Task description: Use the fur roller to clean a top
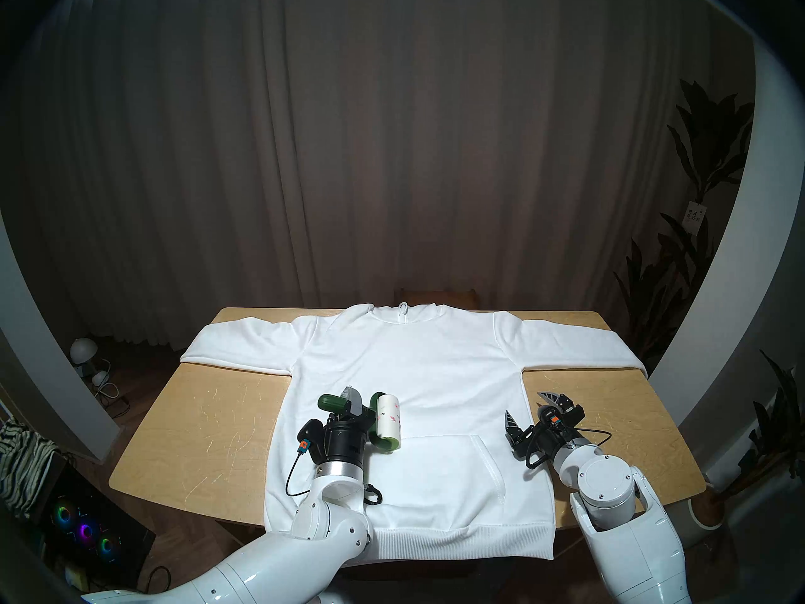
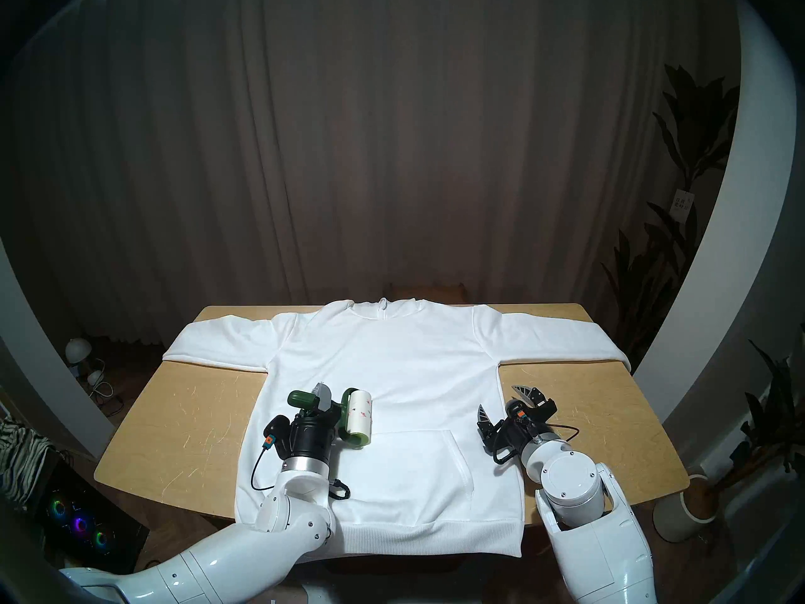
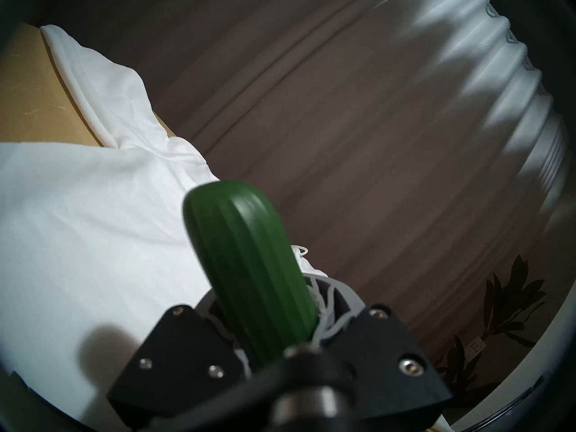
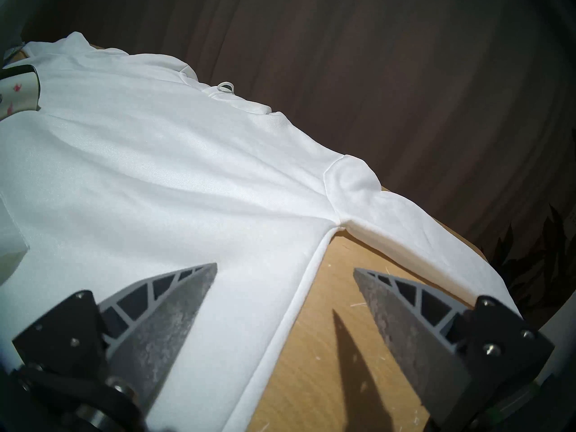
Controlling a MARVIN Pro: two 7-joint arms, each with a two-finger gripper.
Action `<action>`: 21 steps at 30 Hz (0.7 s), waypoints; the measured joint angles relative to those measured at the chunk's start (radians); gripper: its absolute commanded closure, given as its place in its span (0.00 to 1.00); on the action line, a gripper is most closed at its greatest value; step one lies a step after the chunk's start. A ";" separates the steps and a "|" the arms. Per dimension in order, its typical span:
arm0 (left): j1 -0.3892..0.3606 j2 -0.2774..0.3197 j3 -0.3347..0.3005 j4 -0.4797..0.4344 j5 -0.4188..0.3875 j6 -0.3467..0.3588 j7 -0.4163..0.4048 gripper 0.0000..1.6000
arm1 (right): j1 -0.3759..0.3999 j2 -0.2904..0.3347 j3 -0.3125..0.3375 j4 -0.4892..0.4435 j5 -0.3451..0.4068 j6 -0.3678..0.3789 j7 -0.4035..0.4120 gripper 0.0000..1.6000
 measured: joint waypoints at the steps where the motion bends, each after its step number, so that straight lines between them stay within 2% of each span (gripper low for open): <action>1: 0.002 0.003 -0.002 -0.002 -0.001 -0.001 0.000 1.00 | 0.000 0.000 0.000 0.000 -0.001 0.000 -0.001 0.00; 21: 0.054 0.134 -0.071 -0.043 -0.064 -0.022 -0.036 1.00 | -0.011 -0.012 -0.024 -0.013 -0.025 0.000 -0.037 0.00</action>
